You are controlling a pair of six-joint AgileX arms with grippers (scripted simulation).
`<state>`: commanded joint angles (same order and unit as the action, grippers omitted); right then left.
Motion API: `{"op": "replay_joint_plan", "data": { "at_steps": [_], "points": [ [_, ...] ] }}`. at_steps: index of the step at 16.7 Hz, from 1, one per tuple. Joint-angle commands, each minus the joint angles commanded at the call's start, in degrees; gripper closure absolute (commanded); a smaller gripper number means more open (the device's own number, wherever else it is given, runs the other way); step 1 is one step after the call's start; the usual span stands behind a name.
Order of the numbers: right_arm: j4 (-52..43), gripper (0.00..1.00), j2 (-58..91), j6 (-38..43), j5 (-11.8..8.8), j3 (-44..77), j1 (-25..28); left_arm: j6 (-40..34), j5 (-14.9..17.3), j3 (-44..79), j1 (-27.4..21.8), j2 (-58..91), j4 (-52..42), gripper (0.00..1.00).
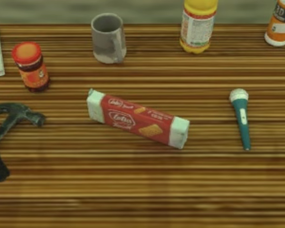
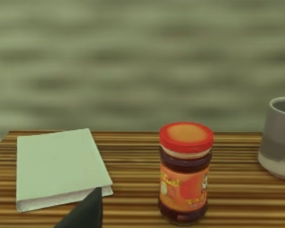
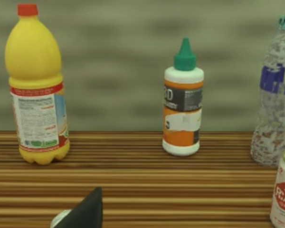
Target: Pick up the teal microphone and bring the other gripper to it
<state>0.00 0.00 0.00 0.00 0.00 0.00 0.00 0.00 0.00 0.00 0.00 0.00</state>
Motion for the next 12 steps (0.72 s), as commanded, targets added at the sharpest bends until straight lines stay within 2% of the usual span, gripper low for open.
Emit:
{"op": "replay_joint_plan", "data": {
  "at_steps": [6,12],
  "points": [
    [-4.05,0.00,5.98,1.01,0.11,4.92,1.39,0.00,0.00,0.00,0.00,0.00,0.00,0.00],
    [-17.72,0.00,32.39,5.58,0.83,23.88,6.01,0.00,0.00,0.00,0.00,0.00,0.00,0.00]
  ]
}}
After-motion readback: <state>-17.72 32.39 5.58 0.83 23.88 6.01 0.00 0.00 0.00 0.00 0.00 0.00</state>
